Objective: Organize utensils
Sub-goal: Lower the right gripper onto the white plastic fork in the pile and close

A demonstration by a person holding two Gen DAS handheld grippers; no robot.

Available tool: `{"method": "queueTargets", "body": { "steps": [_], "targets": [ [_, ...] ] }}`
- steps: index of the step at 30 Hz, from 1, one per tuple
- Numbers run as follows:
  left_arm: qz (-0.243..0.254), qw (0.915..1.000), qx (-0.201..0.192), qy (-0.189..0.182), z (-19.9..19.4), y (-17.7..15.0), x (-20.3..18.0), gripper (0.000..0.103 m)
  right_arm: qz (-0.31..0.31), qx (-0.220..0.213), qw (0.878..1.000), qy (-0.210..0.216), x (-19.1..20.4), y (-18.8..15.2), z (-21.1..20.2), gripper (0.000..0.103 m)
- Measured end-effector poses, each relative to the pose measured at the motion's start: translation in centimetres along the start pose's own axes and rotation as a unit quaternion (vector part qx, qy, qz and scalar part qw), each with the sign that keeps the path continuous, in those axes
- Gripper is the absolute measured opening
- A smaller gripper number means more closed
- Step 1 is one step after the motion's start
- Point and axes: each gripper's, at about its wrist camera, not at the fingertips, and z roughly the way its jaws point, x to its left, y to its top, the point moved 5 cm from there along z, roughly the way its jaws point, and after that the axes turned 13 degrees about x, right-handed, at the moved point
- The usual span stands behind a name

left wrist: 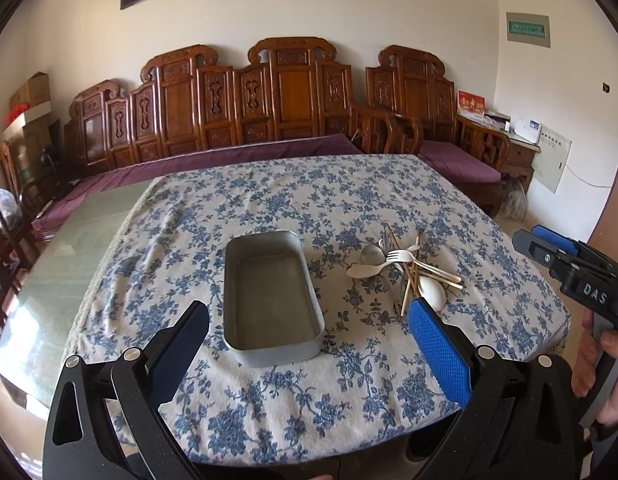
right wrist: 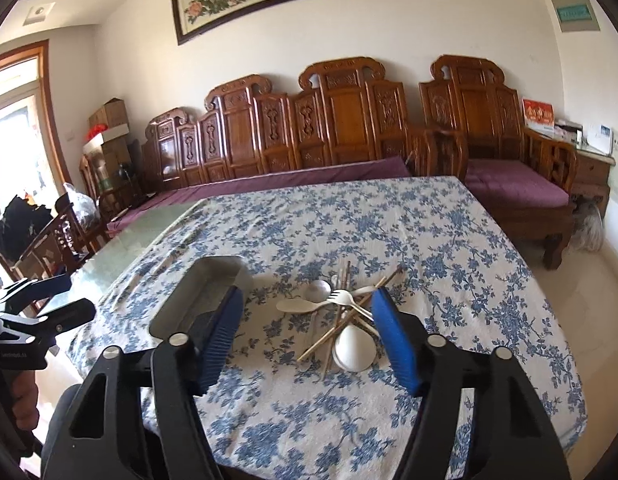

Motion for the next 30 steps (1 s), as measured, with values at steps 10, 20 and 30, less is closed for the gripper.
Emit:
{"method": "queueTargets", "body": {
  "steps": [10, 20, 30],
  "targets": [
    [0.016, 0.9993, 0.019, -0.028, 4.2, 2.4, -0.7, 0.094, 0.009, 0.027, 0.999, -0.018, -4.4, 2.6, 5.6, 0.058],
    [0.029, 0.9968, 0.059, -0.046, 8.9, 2.4, -2.3, 0.082, -0.017, 0.116, 0.993, -0.021, -7.9, 2.3, 15.3, 0.049],
    [0.046, 0.9935, 0.095, -0.044, 12.4, 1.7, -4.1, 0.080, -0.091, 0.190, 0.978, 0.006, -8.0, 0.7, 21.8, 0.040]
  ]
}}
